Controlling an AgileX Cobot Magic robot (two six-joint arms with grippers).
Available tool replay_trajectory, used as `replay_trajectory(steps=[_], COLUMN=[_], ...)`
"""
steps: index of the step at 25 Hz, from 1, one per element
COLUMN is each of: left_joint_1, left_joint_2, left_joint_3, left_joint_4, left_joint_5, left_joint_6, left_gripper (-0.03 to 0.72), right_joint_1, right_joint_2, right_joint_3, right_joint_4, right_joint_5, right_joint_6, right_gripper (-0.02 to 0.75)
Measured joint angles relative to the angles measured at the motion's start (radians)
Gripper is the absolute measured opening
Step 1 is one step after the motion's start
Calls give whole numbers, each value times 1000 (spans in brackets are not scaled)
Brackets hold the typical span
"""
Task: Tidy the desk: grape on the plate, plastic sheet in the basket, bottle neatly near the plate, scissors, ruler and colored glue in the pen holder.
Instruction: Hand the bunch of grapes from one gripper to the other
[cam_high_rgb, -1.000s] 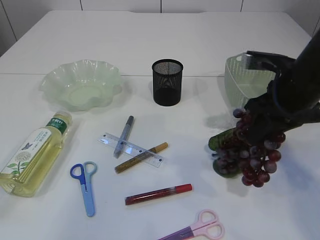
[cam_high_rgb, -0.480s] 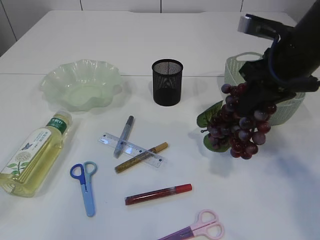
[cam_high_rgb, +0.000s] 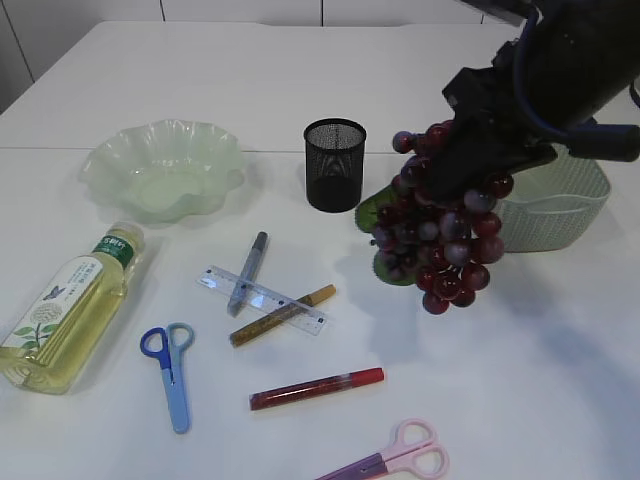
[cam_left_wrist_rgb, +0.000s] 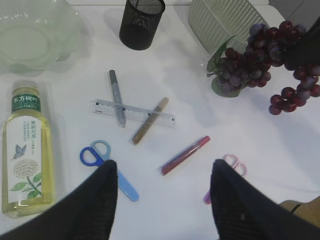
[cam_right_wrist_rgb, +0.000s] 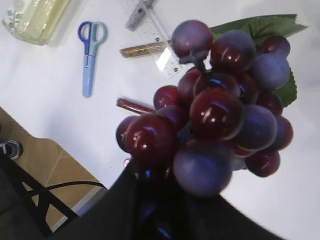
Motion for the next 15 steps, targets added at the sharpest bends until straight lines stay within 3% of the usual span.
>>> replay_trajectory(steps=[8,15], left_joint_1=[0,0], left_joint_2=[148,331], left_joint_3=[0,0], left_joint_4=[-26,-194], left_joint_5=[-41,-64], left_joint_6=[258,585], left_gripper=[433,433], right_joint_1=[79,81], right_joint_2=[-15,-15], right_joint_3=[-62,-87], right_joint_4=[71,186], right_joint_5=[10,10], right_joint_6=[-51,-55], right_gripper=[162,162])
